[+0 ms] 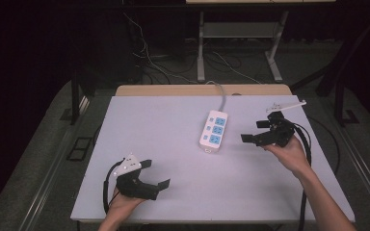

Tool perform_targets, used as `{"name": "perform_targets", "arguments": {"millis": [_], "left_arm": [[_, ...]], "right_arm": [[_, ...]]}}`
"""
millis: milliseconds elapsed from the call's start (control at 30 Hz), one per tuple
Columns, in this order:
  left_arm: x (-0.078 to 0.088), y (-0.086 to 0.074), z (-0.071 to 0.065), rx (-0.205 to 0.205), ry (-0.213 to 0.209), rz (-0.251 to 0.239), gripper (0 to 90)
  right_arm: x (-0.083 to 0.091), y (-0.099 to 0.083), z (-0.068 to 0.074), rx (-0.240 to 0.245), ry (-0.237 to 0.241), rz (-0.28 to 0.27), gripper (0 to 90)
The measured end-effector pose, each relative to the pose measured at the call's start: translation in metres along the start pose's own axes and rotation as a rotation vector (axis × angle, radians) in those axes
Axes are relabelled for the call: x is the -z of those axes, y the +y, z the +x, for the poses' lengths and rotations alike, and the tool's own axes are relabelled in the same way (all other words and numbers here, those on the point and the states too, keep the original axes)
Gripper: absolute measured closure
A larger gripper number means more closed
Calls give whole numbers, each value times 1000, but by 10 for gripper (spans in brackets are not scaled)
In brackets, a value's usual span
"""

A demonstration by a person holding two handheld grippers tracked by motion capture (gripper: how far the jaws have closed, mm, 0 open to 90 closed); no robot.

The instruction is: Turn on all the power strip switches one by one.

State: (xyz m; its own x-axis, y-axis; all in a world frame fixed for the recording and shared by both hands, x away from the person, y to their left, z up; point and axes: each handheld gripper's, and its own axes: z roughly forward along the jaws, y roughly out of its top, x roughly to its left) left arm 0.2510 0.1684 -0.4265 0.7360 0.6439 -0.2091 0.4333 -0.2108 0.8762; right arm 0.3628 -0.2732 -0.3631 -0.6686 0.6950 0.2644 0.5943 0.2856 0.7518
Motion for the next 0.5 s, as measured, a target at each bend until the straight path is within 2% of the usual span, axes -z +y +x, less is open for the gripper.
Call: {"name": "perform_targets", "arguments": {"millis": [333, 500], "left_arm": [[1, 0, 1, 4, 2, -5, 0], [1, 0, 1, 5, 3, -5, 0]], "right_arm": [[15, -41, 20, -13, 9, -43, 4], [25, -63, 29, -23, 0, -89, 4]]}}
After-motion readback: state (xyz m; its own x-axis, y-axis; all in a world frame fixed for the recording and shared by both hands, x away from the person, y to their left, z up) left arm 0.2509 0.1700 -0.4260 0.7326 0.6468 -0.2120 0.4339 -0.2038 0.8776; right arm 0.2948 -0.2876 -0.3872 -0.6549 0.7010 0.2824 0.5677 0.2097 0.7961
